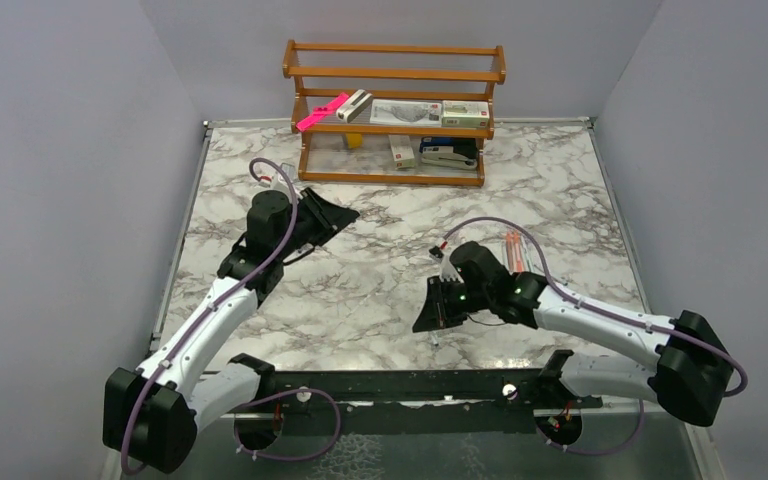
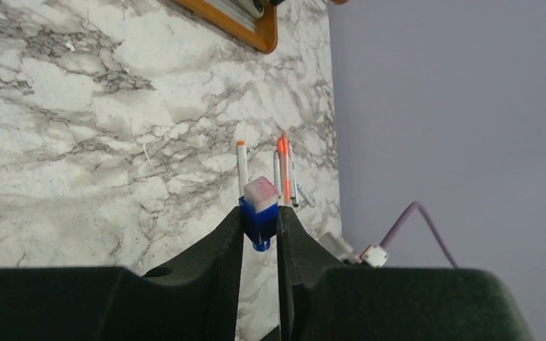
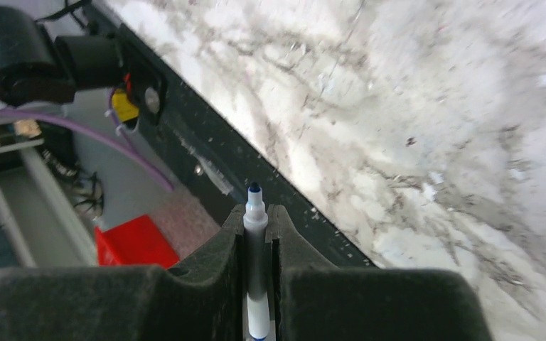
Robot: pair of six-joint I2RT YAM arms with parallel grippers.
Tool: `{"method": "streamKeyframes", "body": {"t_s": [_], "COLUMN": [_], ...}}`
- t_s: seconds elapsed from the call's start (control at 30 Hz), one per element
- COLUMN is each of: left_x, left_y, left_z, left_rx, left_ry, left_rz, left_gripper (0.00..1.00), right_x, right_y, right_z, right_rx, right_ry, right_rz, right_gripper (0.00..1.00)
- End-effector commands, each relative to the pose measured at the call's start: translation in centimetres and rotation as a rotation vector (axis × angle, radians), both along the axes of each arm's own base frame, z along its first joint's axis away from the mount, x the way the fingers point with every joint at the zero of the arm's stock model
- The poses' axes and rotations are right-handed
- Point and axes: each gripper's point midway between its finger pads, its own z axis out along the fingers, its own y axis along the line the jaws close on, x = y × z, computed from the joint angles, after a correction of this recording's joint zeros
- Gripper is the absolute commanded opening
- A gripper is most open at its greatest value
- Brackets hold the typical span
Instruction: Open the pen caps
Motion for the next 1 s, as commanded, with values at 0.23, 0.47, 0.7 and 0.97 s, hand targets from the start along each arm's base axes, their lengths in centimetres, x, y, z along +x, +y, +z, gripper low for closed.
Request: {"method": "streamKeyframes", "body": {"t_s": [0.23,0.47,0.7,0.97], "left_x": [-3.6,-4.5,-5.4,-6.1], "left_y": [-0.5,-0.7,-0.7,-0.8], "left_z": [-1.6,-2.2,-2.7,-3.1], "left_rx": [0.05,0.05,0.036,0.032], "left_ry": [0.036,0.036,0.042,0.051], "left_rz": [-0.155,-0.187,-0.209,-0.229], "left_gripper": [0.06,0.05,0.05,0.05], "right_x": [9.4,15.9,20.6,22.8], "right_y": [-6.9,-12.4,-16.6,-19.2], "right_z": [-1.0,-2.2,-3.3,-5.1], "right_rx": [-0.451,-0.642,-0.791,-0.868], "right_ry": [-0.265,-0.296,-0.304,-0.274], "right_rz": [-0.19,-0.326,-0.415,-0.476], "right_gripper": [0.01,0.01,0.01,0.06]}}
